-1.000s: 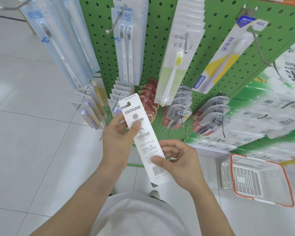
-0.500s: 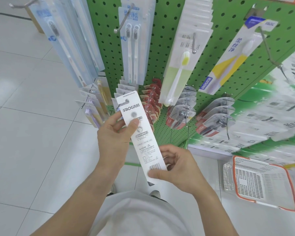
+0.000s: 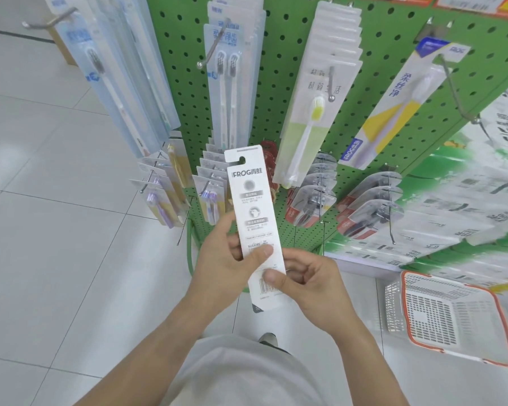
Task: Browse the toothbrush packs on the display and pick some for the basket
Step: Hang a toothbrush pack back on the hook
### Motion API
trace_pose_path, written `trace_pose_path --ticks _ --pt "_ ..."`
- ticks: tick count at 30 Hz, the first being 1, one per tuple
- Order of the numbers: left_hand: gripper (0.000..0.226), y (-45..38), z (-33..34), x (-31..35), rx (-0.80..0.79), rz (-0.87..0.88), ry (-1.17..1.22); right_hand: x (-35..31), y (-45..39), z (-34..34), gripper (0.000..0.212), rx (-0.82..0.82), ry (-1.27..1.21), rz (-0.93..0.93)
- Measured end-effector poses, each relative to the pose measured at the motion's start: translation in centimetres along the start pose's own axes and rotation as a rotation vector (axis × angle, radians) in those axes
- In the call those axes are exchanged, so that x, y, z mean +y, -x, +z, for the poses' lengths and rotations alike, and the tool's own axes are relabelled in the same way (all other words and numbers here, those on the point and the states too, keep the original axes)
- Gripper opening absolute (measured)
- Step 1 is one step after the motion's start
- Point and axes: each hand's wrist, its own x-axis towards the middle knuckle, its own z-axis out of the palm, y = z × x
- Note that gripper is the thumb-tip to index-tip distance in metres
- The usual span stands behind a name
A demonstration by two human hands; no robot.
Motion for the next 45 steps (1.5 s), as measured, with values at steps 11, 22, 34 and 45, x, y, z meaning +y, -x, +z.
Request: trace_pose_path --ticks 11,22,34,45 --pt "0.026 -0.3 0.0 1.5 0.119 -0.021 0.077 0.2 0.0 -1.0 0.045 0.113 0.339 -0.056" --pt "0.03 0.9 2.0 3.6 -0.162 0.043 0.116 -0.1 0.8 -1.1 0.044 0.247 0.444 -0.529" --pt "0.017 -2.0 6.6 8.9 -0.189 0.306 0.119 -2.7 2.0 -4.2 0.033 0.199 -0.066 -0.365" --pt "0.015 -3.2 10.1 10.5 -0.292 0.287 0.025 -5.6 2.5 -6.1 0.031 0.402 0.009 -0.447"
